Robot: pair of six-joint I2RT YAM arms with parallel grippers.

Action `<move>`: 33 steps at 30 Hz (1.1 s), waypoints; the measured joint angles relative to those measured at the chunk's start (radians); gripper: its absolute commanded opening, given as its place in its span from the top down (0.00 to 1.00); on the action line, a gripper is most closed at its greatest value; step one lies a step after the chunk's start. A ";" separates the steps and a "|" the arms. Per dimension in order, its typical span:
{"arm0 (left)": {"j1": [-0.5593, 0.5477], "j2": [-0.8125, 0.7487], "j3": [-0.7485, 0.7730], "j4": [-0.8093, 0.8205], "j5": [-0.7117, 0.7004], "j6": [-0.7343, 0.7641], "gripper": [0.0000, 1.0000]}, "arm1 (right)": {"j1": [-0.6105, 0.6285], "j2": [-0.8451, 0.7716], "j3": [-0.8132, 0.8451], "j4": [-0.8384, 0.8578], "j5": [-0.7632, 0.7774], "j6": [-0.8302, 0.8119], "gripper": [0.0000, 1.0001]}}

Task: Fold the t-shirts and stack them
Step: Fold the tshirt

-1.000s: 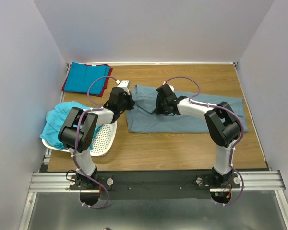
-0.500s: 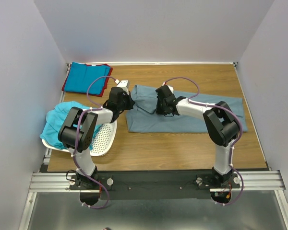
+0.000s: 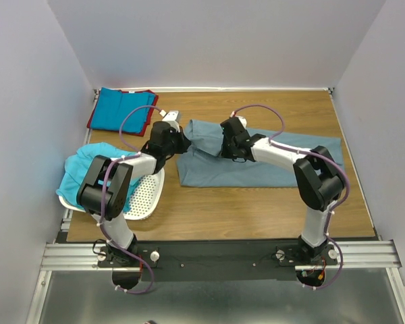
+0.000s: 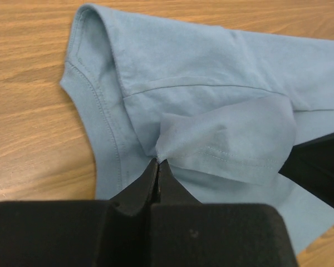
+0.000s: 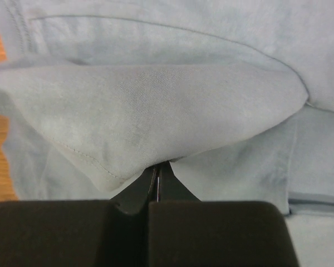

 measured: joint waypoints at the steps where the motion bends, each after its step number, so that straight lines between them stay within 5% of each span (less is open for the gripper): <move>1: 0.000 -0.012 -0.008 0.004 0.005 -0.003 1.00 | 0.000 -0.011 -0.001 -0.002 0.003 0.000 1.00; 19: -0.072 -0.153 -0.208 0.033 0.093 -0.080 1.00 | 0.000 -0.227 -0.145 -0.100 0.068 -0.018 1.00; 33: -0.119 -0.251 -0.306 0.041 0.093 -0.146 1.00 | 0.000 -0.240 -0.208 -0.134 0.071 -0.026 1.00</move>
